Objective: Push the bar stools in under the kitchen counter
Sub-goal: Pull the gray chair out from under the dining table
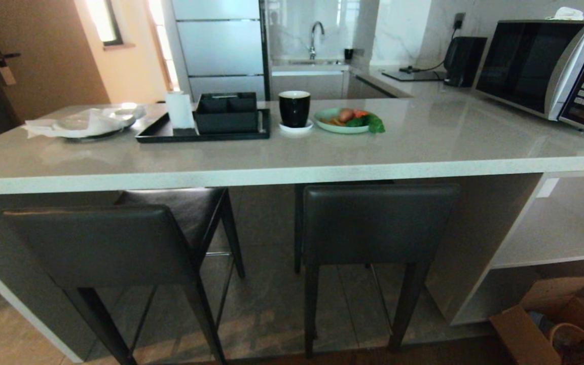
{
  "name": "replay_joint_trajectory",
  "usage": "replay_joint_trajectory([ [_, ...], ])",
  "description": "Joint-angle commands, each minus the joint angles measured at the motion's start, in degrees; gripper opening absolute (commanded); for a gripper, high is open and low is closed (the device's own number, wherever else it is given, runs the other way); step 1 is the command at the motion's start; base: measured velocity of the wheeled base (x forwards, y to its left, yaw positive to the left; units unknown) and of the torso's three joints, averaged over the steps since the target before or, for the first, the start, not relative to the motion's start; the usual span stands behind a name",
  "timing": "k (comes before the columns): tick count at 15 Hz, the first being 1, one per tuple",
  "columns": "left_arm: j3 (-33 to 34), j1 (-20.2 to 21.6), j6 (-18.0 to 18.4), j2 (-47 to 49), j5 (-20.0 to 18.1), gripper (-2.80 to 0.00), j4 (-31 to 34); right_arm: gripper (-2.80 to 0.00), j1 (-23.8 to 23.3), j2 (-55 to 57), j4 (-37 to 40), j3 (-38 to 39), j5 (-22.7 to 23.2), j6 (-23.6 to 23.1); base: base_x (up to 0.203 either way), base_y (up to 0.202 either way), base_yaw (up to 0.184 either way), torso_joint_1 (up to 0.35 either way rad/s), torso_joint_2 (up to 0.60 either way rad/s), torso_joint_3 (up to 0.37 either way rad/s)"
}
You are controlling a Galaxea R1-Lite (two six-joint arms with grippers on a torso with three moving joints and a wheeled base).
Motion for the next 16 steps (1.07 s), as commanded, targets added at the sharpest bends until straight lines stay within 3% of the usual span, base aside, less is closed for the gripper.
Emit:
replay_joint_trajectory([
  [1,0.00,0.01,-0.03,0.00,0.04,-2.80,-0.04,-2.80,-0.01,0.09,-0.01,0.01,-0.06,-0.02,0.000,0.000,0.000,0.000,0.00,0.000],
  [16,0.00,0.01,-0.11,0.06,-0.13,-2.80,-0.04,-2.80,-0.01,0.09,-0.01,0.01,0.03,-0.02,0.000,0.000,0.000,0.000,0.00,0.000],
])
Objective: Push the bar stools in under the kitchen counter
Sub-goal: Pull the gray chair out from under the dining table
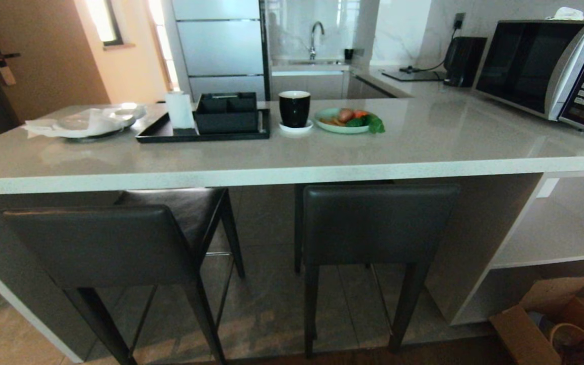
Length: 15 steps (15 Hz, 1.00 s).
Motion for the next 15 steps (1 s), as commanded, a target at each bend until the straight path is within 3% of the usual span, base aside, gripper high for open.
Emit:
replay_joint_trajectory([
  [1,0.00,-0.02,0.02,0.00,0.01,-2.80,-0.01,-2.80,0.01,0.09,0.02,0.01,-0.01,-0.01,0.000,0.000,0.000,0.000,0.00,0.000],
  [10,0.00,0.07,0.02,0.00,0.01,-2.80,-0.01,-2.80,0.01,0.00,0.02,0.01,-0.01,-0.01,0.000,0.000,0.000,0.000,0.00,0.000],
  [15,0.00,-0.02,0.02,0.00,0.01,-2.80,-0.01,-2.80,0.01,0.09,0.02,0.01,-0.01,-0.01,0.000,-0.167,0.002,0.003,0.00,0.004],
])
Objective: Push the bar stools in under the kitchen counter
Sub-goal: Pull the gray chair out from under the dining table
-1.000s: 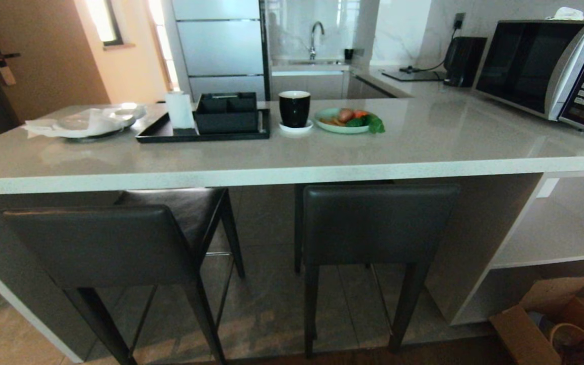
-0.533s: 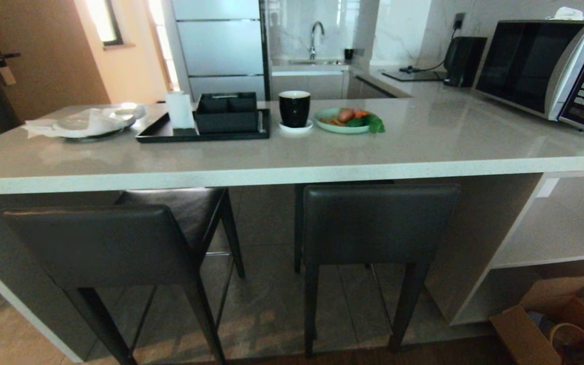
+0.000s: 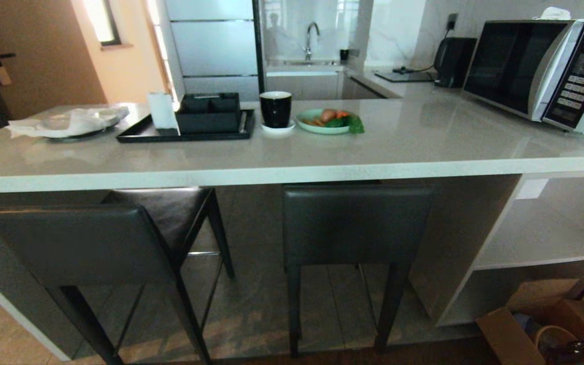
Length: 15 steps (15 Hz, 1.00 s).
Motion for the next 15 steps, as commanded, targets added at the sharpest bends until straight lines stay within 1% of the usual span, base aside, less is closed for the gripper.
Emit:
replay_joint_trajectory([
  [1,0.00,-0.02,-0.03,0.00,0.03,-2.80,-0.01,-2.80,-0.01,0.06,0.02,0.02,-0.02,-0.01,0.000,-0.194,0.003,0.004,0.00,0.004],
  [11,0.00,-0.02,-0.03,0.00,0.03,-2.80,-0.01,-2.80,-0.01,0.00,0.02,0.02,-0.02,-0.01,0.000,-0.193,0.002,0.003,0.00,0.003],
  [13,0.00,-0.02,-0.03,0.05,0.03,-2.80,-0.01,-2.80,-0.01,0.00,0.02,0.02,-0.02,-0.01,0.000,-0.111,0.005,0.002,0.00,0.003],
  [15,0.00,-0.02,-0.03,0.00,0.03,-2.80,-0.01,-2.80,-0.01,0.00,-0.11,0.08,0.13,-0.73,0.000,0.000,0.000,0.000,0.00,0.000],
])
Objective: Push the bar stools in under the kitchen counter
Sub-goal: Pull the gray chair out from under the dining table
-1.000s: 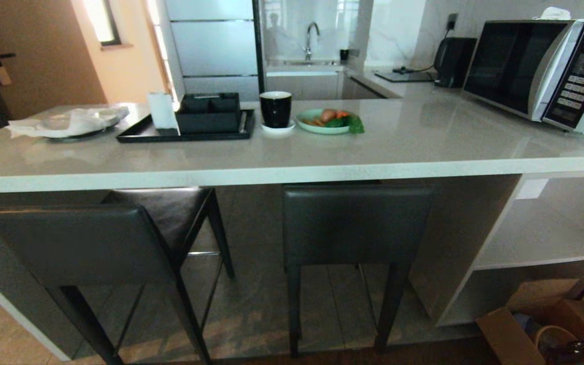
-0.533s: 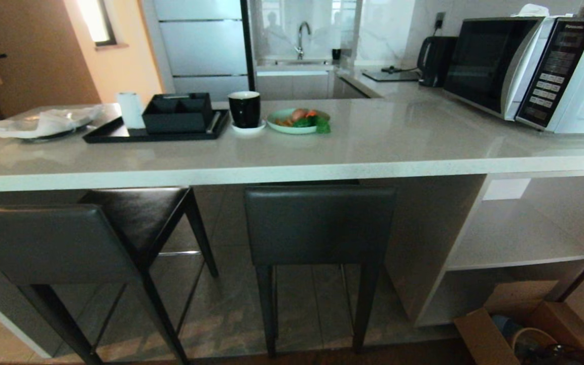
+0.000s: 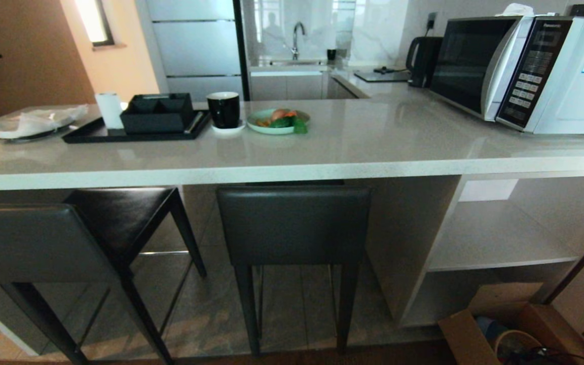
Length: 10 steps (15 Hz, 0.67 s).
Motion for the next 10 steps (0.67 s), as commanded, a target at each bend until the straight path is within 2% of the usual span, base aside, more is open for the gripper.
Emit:
replay_joint_trajectory([
  [1,0.00,0.04,-0.03,-0.02,0.04,-2.80,-0.02,-2.80,0.05,0.00,0.13,0.02,0.26,-1.92,0.000,0.000,0.000,0.000,0.00,0.000],
  [8,0.00,0.04,-0.03,0.06,0.04,-2.80,-0.02,-2.80,0.05,0.06,0.13,0.01,0.23,-0.97,0.000,0.000,0.000,0.000,0.00,0.000],
  [10,0.00,0.04,-0.06,0.02,0.04,-2.80,-0.02,-2.80,0.05,0.04,0.13,0.01,0.23,-0.97,0.000,0.000,0.000,-0.074,0.19,0.108],
])
